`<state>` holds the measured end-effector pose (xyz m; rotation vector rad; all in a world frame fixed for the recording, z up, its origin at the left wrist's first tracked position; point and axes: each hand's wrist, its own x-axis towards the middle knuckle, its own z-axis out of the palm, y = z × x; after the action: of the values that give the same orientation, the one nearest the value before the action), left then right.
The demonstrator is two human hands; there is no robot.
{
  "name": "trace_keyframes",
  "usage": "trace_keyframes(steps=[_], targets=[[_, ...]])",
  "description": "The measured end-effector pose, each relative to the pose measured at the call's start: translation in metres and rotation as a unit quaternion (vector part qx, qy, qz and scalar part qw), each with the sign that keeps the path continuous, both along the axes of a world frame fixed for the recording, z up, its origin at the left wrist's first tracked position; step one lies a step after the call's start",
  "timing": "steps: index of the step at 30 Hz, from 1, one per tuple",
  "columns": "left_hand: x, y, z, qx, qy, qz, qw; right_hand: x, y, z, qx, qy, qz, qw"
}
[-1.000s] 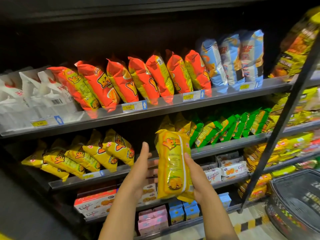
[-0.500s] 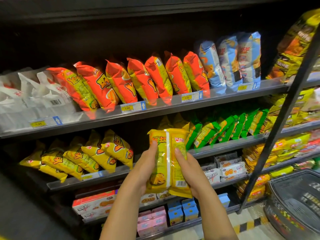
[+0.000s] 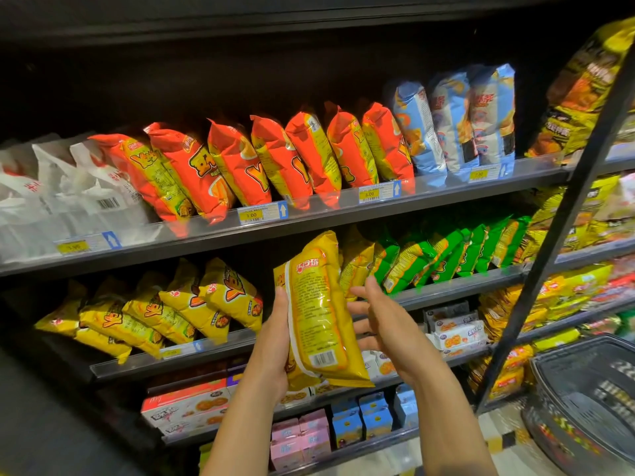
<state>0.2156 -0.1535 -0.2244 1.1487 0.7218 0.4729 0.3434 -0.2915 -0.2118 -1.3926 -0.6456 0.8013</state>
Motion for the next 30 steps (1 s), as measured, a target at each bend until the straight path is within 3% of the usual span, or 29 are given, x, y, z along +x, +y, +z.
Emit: trace_keyframes(steps=[5, 11, 19, 26, 30], targets=[[0.0, -0.002, 0.003, 0.11, 0.021, -0.002, 0.994, -0.01, 0.003, -0.003, -0.01, -0.083, 0.026, 0.996], [-0.017, 0.008, -0.004, 0.136, -0.05, -0.089, 0.986, 0.003, -0.002, -0.023, 0.013, -0.087, 0.02, 0.996], [-0.035, 0.024, -0.016, 0.192, -0.038, -0.165, 0.967, 0.018, -0.016, -0.037, 0.02, -0.113, 0.022, 0.993], [-0.028, 0.024, -0.006, 0.139, -0.037, -0.137, 0.98, 0.017, -0.012, -0.035, 0.035, -0.03, 0.042, 0.998], [-0.017, 0.018, 0.002, 0.086, -0.028, -0.082, 0.993, 0.006, 0.002, -0.03, 0.033, 0.074, 0.044, 0.996]])
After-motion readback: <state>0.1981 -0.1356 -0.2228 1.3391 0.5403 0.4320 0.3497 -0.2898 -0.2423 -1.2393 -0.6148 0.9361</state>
